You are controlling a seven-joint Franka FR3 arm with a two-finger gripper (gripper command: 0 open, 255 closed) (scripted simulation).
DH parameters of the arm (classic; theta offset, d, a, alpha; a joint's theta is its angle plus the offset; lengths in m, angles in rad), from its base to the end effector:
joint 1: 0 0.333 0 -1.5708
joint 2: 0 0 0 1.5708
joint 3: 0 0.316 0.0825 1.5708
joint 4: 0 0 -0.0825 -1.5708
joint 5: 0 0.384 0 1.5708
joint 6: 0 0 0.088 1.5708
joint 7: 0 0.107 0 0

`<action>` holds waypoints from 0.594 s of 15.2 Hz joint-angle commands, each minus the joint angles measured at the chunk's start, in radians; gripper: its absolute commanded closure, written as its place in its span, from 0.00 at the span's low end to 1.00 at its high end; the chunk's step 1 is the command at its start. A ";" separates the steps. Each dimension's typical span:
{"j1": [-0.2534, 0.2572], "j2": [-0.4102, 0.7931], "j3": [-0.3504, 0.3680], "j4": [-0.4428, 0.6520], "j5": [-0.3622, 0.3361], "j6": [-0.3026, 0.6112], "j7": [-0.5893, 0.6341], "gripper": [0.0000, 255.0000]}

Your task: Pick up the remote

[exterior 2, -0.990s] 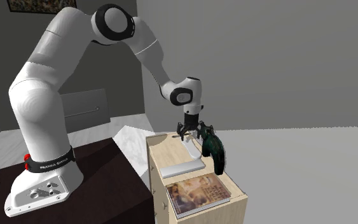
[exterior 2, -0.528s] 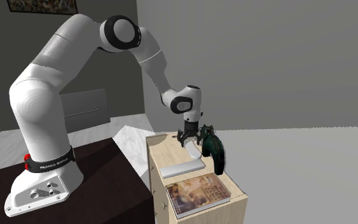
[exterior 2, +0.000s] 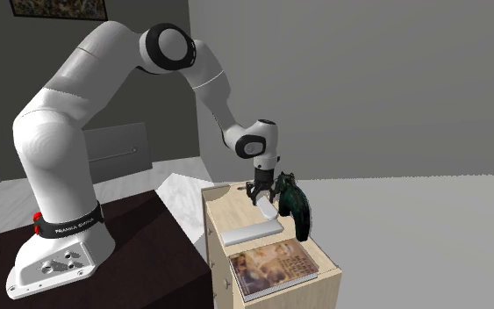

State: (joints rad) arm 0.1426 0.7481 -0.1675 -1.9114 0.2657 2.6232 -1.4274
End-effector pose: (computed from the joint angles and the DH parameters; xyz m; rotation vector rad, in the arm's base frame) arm 0.6121 -0.0207 0.1025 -2.5636 -1.7781 0.0035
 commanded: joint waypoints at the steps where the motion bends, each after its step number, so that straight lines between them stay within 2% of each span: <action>1: 0.000 0.002 0.000 0.000 0.000 0.001 0.001 1.00; 9: 0.012 -0.057 -0.015 -0.022 -0.012 -0.037 0.010 1.00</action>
State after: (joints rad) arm 0.1511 0.7034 -0.1791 -1.9296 0.2565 2.5950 -1.4206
